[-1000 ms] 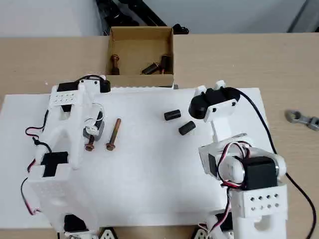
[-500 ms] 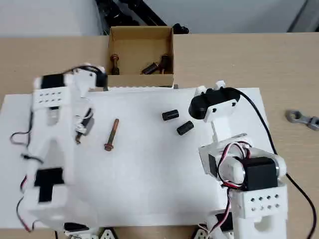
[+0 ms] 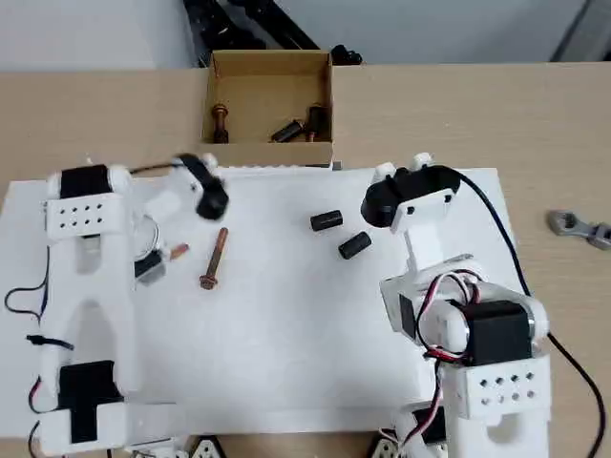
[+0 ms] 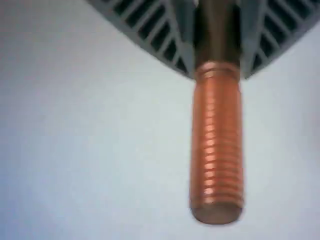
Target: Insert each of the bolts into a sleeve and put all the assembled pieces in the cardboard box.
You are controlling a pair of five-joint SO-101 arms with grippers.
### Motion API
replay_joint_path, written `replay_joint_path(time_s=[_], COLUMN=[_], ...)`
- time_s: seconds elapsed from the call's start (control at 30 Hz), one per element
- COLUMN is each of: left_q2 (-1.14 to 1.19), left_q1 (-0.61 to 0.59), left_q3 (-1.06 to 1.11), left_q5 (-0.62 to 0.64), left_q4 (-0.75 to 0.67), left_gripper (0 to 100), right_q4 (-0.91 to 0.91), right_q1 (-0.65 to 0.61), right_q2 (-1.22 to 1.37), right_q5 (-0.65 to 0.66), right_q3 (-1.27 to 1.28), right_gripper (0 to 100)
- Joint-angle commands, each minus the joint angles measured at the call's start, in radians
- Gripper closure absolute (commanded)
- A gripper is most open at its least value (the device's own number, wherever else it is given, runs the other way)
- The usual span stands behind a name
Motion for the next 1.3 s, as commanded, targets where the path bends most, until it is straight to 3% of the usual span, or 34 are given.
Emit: replay_joint_path(time_s=[0.0,0.33,0.63,0.8,1.07,1.27], left_q2=[-0.051,-0.041,-0.041,-0.041,-0.052,-0.052], left_q1=[-0.011,-0.011,-0.011,-0.011,-0.012,-0.011], left_q3=[0.018,0.036,0.352,0.435,0.424,0.228], left_q5=[-0.130,-0.224,-0.195,-0.175,-0.098,-0.038], left_q4=[0.029,0.008,-0.290,-0.358,-0.351,-0.132], left_gripper=[99,99,99,99,99,99], right_q4=[-0.016,-0.016,-0.016,-0.016,-0.016,-0.016], right_q1=[0.005,0.005,0.005,0.005,0.007,0.007], right_q2=[-0.010,-0.007,-0.007,-0.007,-0.007,-0.010], right_q5=[0.012,0.012,0.011,0.011,0.011,0.011], right_q3=[-0.005,-0.005,-0.005,-0.005,-0.005,-0.005], right_gripper=[99.5,99.5,99.5,99.5,99.5,99.5])
